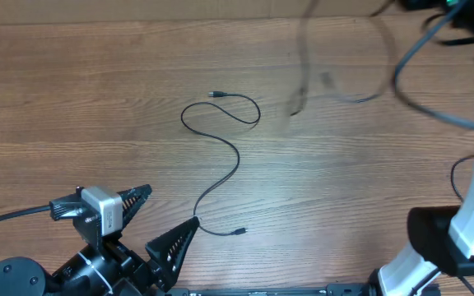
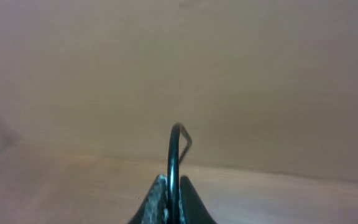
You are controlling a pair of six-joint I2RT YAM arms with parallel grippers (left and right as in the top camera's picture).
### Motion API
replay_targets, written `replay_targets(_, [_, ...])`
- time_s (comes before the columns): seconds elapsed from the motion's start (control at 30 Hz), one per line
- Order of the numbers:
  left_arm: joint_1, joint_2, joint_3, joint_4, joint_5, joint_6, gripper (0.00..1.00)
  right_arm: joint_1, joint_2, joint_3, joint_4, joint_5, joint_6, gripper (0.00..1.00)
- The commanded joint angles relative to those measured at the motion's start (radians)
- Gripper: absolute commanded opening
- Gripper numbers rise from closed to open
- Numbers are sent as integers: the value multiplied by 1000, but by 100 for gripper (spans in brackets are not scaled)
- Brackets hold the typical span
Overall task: Untangle cables
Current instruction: 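Lift the cable loops with the right gripper and pull them right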
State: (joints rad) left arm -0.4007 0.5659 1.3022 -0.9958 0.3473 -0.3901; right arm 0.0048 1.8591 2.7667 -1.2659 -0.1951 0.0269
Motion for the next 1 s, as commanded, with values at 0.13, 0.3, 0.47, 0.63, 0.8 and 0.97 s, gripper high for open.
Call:
replay_targets(0.13, [-5,8,-5,18,18,-11,100,-301,51,-66,62,-21,11,4])
replay_targets(0.3, [-5,8,-5,45,18,-30,100,-530,154,-98,84,-76,2,4])
replay_targets(0.47, [-5,9,-5,68,16,-38,99,-723,264,-98,108,-71,-28,4])
replay_targets(0.63, [-5,9,-5,83,15,-63,100,-854,310,-98,136,57,-26,4])
replay_targets(0.8, [-5,10,-5,85,0,-63,100,-931,312,-97,134,104,34,4])
replay_targets(0.97, [-5,10,-5,82,2,-63,100,-954,298,-97,107,-109,33,100])
